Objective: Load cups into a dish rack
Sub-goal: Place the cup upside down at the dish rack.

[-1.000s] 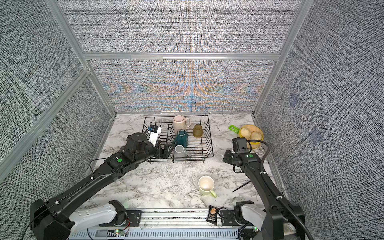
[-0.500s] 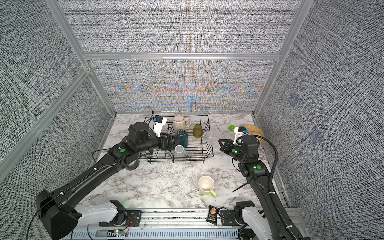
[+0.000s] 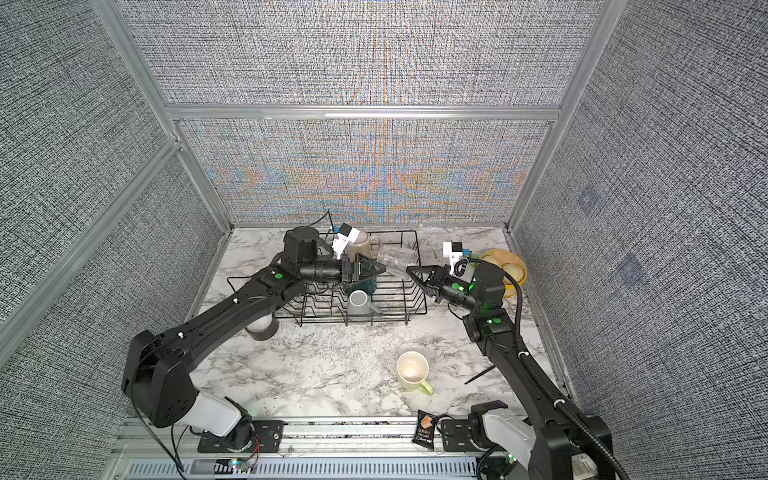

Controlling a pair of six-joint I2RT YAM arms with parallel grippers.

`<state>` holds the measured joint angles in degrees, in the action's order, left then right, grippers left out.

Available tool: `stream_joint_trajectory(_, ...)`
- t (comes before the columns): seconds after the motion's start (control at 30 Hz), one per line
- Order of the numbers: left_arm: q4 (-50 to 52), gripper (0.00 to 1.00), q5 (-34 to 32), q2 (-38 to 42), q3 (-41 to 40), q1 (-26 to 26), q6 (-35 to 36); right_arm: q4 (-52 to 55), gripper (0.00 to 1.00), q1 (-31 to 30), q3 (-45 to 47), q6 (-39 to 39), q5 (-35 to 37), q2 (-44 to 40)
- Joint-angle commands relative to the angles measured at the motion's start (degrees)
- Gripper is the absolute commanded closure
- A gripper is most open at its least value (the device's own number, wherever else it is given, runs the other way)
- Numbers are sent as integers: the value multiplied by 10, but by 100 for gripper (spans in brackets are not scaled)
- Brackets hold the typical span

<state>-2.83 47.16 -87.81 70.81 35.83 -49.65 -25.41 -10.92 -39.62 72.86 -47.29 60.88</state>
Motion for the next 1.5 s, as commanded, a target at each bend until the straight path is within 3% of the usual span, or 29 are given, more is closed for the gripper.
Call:
stream_joint_trajectory(0.0,-129,1,47,0,-13,-2,-77,-67,100,-2,9,44,-25,4)
stream_joint_trajectory(0.23,-173,1,51,10,-24,-2,-95,-127,100,-10,8,85,-53,35)
stream_joint_trajectory(0.43,-232,12,76,-6,-23,-1,-141,-214,100,-28,6,155,-72,86)
stream_joint_trajectory(0.67,-269,25,75,-11,-33,-2,-172,-256,100,-38,5,178,-81,122)
stream_joint_trajectory(0.97,-161,35,34,17,-32,-2,-96,-218,100,-38,4,154,-69,125)
stream_joint_trajectory(1.03,-149,37,25,18,-31,-4,-87,-215,92,-38,6,148,-65,126)
stream_joint_trajectory(1.17,-121,41,13,13,-19,-7,-64,-196,86,-37,18,128,-50,123)
stream_joint_trajectory(1.3,-60,44,-10,9,-1,-9,-13,-154,65,-32,22,98,-43,112)
stream_joint_trajectory(1.47,71,44,-91,12,35,-9,116,66,51,-9,9,-62,14,58)
